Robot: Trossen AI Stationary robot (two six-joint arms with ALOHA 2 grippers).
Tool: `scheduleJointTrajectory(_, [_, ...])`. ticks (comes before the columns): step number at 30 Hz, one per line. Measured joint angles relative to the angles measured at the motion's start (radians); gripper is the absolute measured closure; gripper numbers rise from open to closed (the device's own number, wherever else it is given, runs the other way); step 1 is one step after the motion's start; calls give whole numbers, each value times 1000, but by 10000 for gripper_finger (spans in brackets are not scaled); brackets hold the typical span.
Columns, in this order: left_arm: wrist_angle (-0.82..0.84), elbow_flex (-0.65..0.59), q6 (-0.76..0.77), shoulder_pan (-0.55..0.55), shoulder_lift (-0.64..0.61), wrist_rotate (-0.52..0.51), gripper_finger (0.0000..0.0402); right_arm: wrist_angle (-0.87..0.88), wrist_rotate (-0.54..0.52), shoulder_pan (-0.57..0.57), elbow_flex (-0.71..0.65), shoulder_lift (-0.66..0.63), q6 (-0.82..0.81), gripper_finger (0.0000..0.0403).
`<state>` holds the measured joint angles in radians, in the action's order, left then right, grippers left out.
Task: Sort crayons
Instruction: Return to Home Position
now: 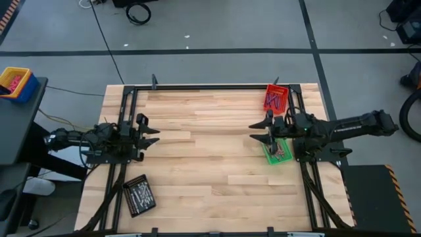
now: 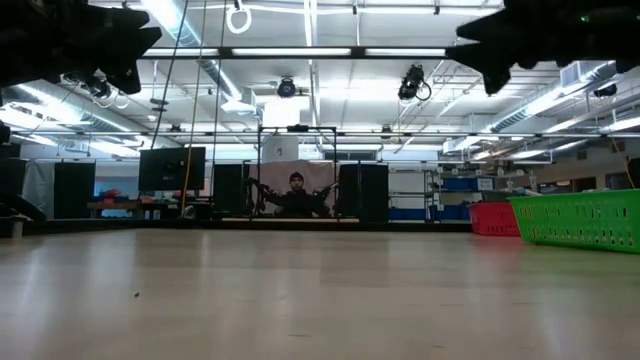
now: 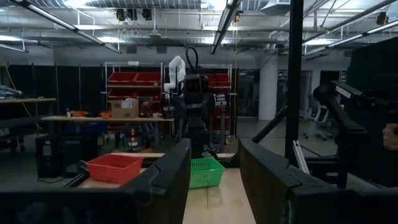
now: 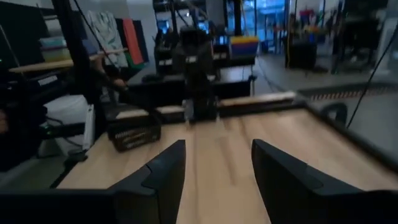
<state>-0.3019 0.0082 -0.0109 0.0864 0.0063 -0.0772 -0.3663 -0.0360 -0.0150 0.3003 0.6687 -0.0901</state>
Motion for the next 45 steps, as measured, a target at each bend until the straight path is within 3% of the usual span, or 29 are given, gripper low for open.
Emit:
scheduleJointTrajectory(6, [-1, 0, 0, 0, 0, 0, 257, 177, 42, 19, -13, -88, -26, 232])
scheduleJointTrajectory(9, [0, 0, 0, 0, 0, 0, 257, 258, 90, 86, -13, -94, -50, 285])
scheduleJointTrajectory(14, [1, 0, 0, 0, 0, 0, 257, 242, 157, 132, -13, -124, 11, 391])
scheduleJointTrajectory(20, [1, 0, 0, 0, 0, 0, 257, 191, 144, 127, -45, -229, 22, 390])
scheduleJointTrajectory(28, [1, 0, 0, 0, 0, -1, 257, -71, 134, 135, -291, -371, -48, 395])
scheduleJointTrajectory(34, [2, -1, 0, 0, 0, -2, 257, 94, 140, 186, -294, -426, -92, 399])
scheduleJointTrajectory(39, [2, -1, 0, 0, 0, -2, 257, 164, 266, 198, -294, -519, -149, 400])
scheduleJointTrajectory(45, [2, -1, 0, 0, 0, -1, 257, 269, 114, 136, -294, -626, -71, 401])
